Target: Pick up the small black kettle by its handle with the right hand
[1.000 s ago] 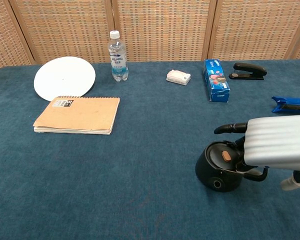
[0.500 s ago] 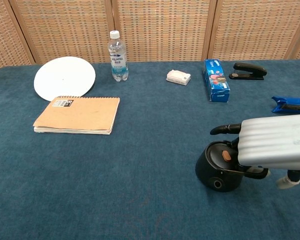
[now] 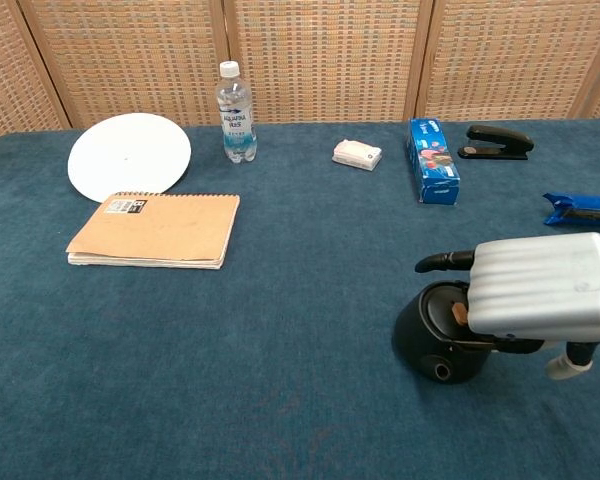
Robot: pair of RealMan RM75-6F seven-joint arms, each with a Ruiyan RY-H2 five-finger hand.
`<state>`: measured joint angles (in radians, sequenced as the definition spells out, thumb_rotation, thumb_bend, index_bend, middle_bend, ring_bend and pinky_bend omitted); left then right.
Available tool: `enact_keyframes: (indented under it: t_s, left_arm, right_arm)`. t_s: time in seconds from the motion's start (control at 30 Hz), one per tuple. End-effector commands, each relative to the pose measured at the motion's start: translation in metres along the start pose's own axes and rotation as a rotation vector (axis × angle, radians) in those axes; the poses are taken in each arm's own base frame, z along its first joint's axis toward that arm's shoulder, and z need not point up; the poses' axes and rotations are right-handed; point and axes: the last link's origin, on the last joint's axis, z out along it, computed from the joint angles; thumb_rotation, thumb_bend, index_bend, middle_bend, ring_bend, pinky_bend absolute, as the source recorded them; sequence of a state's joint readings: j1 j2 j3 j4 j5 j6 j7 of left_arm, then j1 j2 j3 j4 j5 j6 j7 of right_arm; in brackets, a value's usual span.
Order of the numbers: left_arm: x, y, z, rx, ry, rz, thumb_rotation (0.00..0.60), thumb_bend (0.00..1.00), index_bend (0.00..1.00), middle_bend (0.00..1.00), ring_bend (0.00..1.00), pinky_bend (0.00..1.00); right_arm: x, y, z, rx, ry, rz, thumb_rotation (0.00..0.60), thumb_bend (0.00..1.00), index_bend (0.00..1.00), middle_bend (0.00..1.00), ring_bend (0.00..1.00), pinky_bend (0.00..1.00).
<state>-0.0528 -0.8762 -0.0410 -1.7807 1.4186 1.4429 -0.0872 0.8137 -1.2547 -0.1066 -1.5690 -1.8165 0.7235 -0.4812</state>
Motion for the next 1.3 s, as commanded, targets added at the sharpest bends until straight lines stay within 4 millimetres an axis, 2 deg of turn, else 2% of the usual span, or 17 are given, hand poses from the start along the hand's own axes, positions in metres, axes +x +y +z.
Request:
enact_keyframes:
  t_s: [0.03,0.43,0.5,0.67,0.9,1.13,1.3]
  left_arm:
    - [0.000,0.000,0.000,0.000,0.001,0.001,0.600,0.00,0.00,0.00,0.00,0.00]
    - [0.000,0.000,0.000,0.001,-0.001,-0.001,0.600,0.00,0.00,0.00,0.00,0.00]
    - [0.000,-0.001,0.000,0.002,-0.001,-0.003,0.600,0.00,0.00,0.00,0.00,0.00]
    - [0.001,-0.001,0.000,0.002,0.000,-0.005,0.600,0.00,0.00,0.00,0.00,0.00]
    - [0.002,-0.002,0.000,0.002,0.003,-0.010,0.600,0.00,0.00,0.00,0.00,0.00]
    - [0.002,-0.002,0.000,0.001,0.002,-0.014,0.600,0.00,0.00,0.00,0.00,0.00]
    - [0.002,-0.002,0.000,0.001,0.004,-0.016,0.600,0.00,0.00,0.00,0.00,0.00]
  right_arm:
    - [0.002,-0.001,0.002,-0.014,0.017,0.063,0.600,0.00,1.00,0.94,0.78,0.00]
    - [0.018,0.005,0.005,-0.027,0.037,0.165,0.600,0.00,1.00,0.96,0.81,0.00]
    - [0.020,0.006,0.005,-0.028,0.037,0.182,0.586,0.00,1.00,0.96,0.81,0.00]
    - [0.025,0.009,0.006,-0.035,0.030,0.206,0.469,0.00,1.00,0.96,0.81,0.00]
    - [0.039,0.012,0.006,-0.073,0.033,0.382,0.430,0.00,1.00,0.98,0.82,0.00]
    - [0.047,0.015,0.009,-0.129,0.083,0.545,0.400,0.00,1.00,1.00,0.88,0.00]
    - [0.051,0.015,0.010,-0.155,0.100,0.591,0.387,0.00,1.00,1.00,0.92,0.00]
